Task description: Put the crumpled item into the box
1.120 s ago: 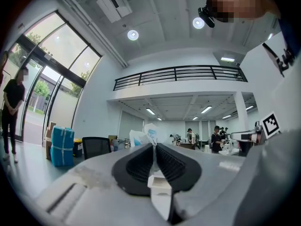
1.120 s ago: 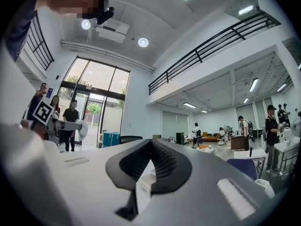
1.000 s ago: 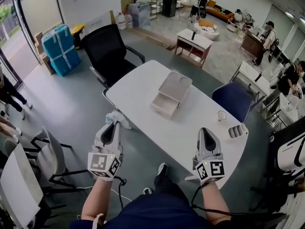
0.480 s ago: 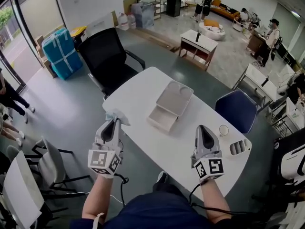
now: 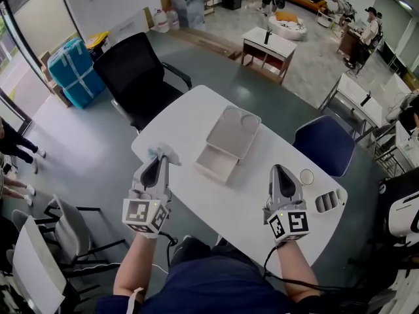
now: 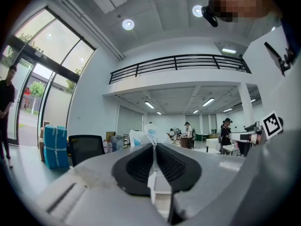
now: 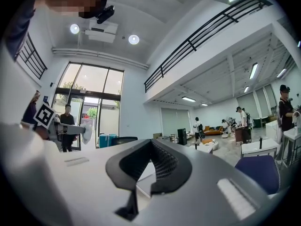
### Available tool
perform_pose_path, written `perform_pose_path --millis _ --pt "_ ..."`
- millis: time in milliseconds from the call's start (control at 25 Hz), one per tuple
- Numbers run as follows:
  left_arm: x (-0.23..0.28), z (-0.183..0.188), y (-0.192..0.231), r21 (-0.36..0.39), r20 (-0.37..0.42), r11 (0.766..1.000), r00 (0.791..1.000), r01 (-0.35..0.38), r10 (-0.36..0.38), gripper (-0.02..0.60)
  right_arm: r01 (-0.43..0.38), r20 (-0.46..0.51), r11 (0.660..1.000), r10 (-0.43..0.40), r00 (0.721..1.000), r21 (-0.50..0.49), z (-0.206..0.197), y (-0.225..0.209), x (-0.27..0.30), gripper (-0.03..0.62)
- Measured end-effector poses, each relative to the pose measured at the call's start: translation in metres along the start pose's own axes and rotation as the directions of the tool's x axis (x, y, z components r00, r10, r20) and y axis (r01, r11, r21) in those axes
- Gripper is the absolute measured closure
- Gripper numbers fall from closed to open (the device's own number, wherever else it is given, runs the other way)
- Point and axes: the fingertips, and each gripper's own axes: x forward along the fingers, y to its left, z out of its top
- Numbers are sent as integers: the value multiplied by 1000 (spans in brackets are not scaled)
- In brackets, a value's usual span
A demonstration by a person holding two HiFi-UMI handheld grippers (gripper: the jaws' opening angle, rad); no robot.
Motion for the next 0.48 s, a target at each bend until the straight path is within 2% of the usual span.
perform_pose_path --millis 280,480 --pt "53 -24 -2 -15 -49 994 993 104 -105 555 85 -33 996 -85 996 6 -17 -11 20 592" --pt "97 -45 -6 -4 -123 978 970 208 -207 555 154 -53 988 -154 987 10 -22 -14 30 592"
